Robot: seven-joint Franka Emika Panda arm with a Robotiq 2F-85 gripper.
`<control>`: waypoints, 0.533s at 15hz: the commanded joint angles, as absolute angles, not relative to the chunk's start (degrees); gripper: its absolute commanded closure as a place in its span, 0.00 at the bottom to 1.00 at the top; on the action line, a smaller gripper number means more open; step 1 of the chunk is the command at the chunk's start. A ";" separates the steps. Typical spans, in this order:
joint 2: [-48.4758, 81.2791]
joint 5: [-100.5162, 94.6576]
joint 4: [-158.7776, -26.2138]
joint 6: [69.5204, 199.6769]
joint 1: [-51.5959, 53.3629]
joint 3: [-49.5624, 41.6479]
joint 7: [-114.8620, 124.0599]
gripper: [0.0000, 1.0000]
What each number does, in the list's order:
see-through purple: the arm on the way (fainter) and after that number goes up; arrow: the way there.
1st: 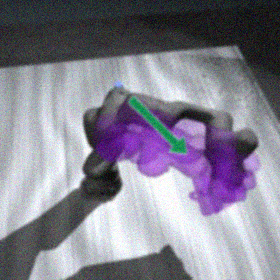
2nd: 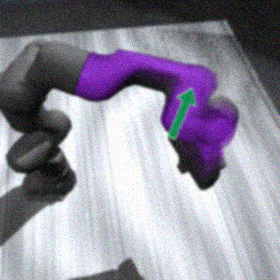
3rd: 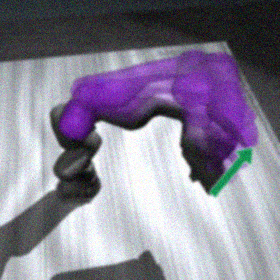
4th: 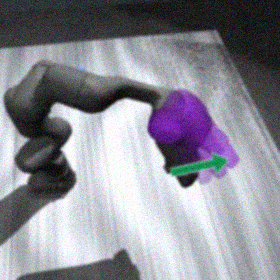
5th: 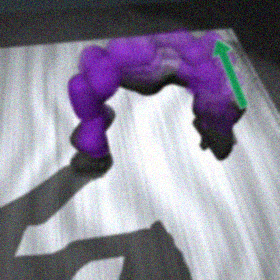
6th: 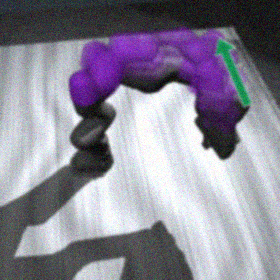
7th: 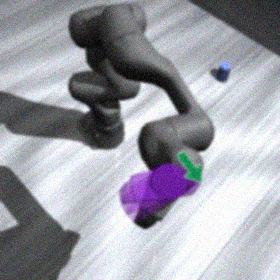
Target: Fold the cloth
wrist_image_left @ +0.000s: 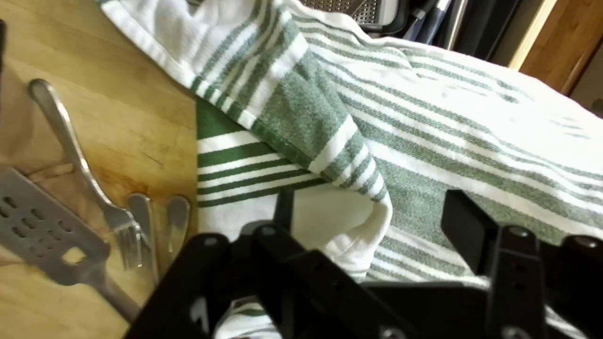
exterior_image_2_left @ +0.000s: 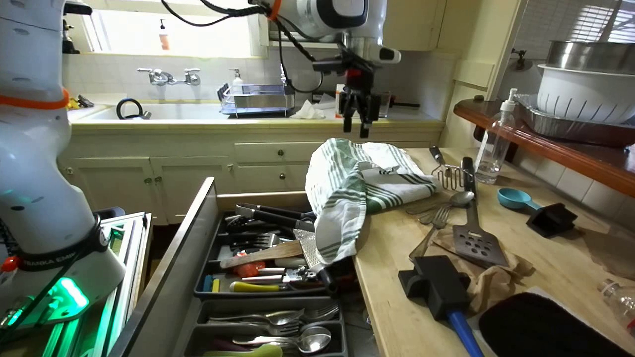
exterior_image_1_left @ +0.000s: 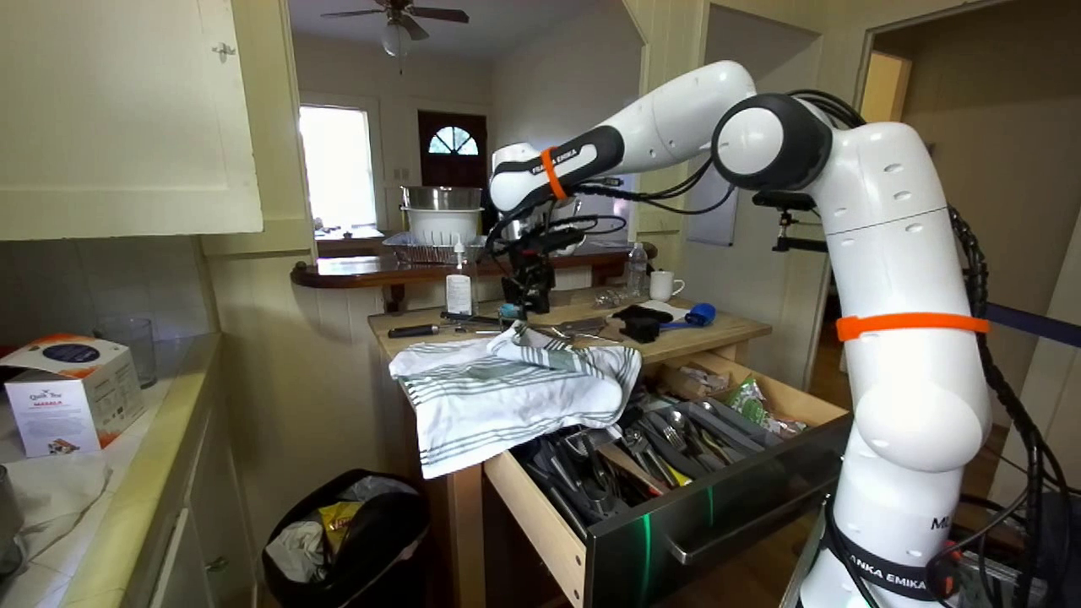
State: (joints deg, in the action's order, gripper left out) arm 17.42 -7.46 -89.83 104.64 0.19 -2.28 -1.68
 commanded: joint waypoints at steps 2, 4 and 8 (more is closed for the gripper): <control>4.92 -2.67 -95.59 99.92 -4.77 -4.18 -5.43 0.00; 0.77 1.68 -97.29 98.66 -7.60 -6.26 -7.71 0.00; 3.79 -1.58 -93.20 99.29 -6.53 -5.71 -6.19 0.01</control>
